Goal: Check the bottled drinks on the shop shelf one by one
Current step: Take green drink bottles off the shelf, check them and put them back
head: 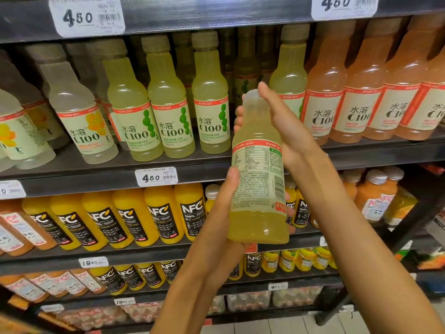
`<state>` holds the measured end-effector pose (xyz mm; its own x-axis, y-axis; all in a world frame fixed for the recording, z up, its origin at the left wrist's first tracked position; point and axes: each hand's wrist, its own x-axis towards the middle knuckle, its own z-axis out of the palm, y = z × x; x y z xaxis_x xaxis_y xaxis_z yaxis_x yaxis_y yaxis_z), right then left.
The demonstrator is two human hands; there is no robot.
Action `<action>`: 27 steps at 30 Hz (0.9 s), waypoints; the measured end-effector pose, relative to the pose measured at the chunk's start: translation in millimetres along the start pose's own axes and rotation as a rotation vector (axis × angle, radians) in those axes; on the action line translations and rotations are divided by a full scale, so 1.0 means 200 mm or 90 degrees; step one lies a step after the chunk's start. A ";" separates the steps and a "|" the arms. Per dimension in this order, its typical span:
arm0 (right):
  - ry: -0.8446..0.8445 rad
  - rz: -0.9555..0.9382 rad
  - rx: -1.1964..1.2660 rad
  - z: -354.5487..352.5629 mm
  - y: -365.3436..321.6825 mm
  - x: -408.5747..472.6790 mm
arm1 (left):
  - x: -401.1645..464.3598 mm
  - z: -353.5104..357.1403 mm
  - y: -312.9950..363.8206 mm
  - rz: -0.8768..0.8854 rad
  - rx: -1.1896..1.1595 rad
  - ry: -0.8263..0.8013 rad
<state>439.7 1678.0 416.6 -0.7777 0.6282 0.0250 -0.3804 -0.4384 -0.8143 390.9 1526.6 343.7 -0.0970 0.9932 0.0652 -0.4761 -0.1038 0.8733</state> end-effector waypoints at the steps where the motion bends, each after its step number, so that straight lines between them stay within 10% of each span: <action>1: 0.009 0.010 -0.002 0.01 0.00 0.00 | -0.01 0.00 0.00 -0.007 -0.002 -0.003; 17: -0.018 0.124 0.000 -0.06 -0.01 -0.01 | 0.00 0.11 0.22 -0.010 -0.311 -0.136; 22: 0.008 0.116 0.006 -0.05 -0.02 -0.01 | 0.06 0.13 0.21 0.046 -0.109 0.094; 27: 0.055 0.038 -0.008 -0.01 -0.04 -0.01 | 0.01 0.10 0.07 -0.058 -0.114 -0.032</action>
<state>445.3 1681.3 422.2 -0.7526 0.6545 -0.0725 -0.3284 -0.4684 -0.8202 401.4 1529.1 365.0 -0.0046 0.9998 0.0176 -0.6294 -0.0165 0.7769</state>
